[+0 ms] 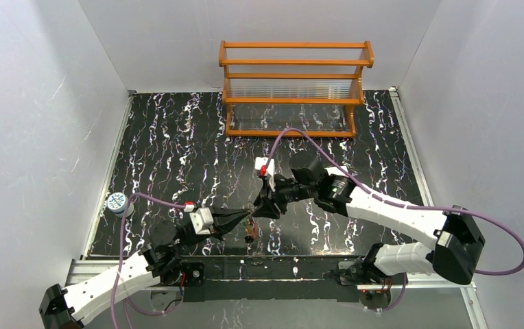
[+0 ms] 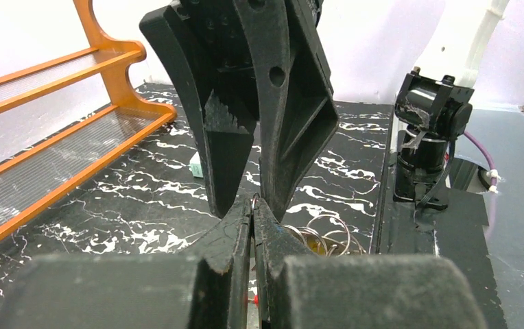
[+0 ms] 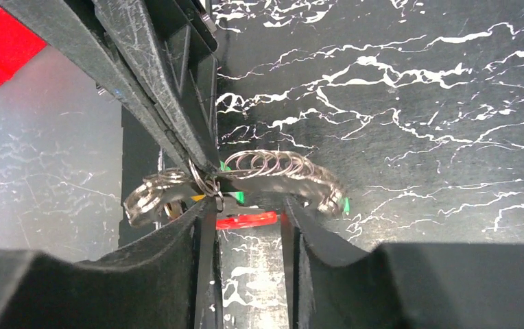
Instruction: Put the keys on the keyring
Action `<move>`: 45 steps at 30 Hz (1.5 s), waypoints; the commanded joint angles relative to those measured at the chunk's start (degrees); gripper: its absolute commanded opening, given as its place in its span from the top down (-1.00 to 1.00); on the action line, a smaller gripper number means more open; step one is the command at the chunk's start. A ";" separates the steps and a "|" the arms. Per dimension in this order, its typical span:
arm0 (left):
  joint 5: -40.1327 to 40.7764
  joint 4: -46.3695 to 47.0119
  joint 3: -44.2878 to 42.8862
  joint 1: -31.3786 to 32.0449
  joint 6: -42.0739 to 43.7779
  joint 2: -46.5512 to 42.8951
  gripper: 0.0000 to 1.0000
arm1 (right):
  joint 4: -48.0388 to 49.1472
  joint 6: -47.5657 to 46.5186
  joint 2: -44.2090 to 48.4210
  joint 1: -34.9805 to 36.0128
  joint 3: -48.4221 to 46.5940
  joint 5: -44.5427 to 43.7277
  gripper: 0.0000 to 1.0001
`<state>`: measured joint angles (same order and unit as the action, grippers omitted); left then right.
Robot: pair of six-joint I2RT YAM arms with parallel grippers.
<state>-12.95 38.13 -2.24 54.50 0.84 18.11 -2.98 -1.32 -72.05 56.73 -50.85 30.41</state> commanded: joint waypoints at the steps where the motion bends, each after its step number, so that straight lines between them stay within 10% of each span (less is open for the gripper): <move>1: -0.62 6.17 -1.02 0.08 0.05 -0.83 1.00 | 2.27 -3.15 5.65 -0.13 1.73 -1.44 -0.03; 28: -1.94 6.39 -1.80 0.08 -0.47 0.74 1.00 | 20.62 0.36 5.78 -0.15 7.69 7.00 0.33; 35: -2.40 6.47 -2.24 0.08 -0.47 0.97 1.00 | 19.58 0.06 3.77 -0.19 6.67 8.27 0.97; 45: -1.58 6.43 -1.85 0.08 -0.41 0.41 1.00 | 14.38 -5.34 6.99 -0.15 6.76 5.14 0.97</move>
<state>-14.17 39.99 -2.24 54.48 0.38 19.33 13.39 -3.49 -67.13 56.34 -43.29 37.52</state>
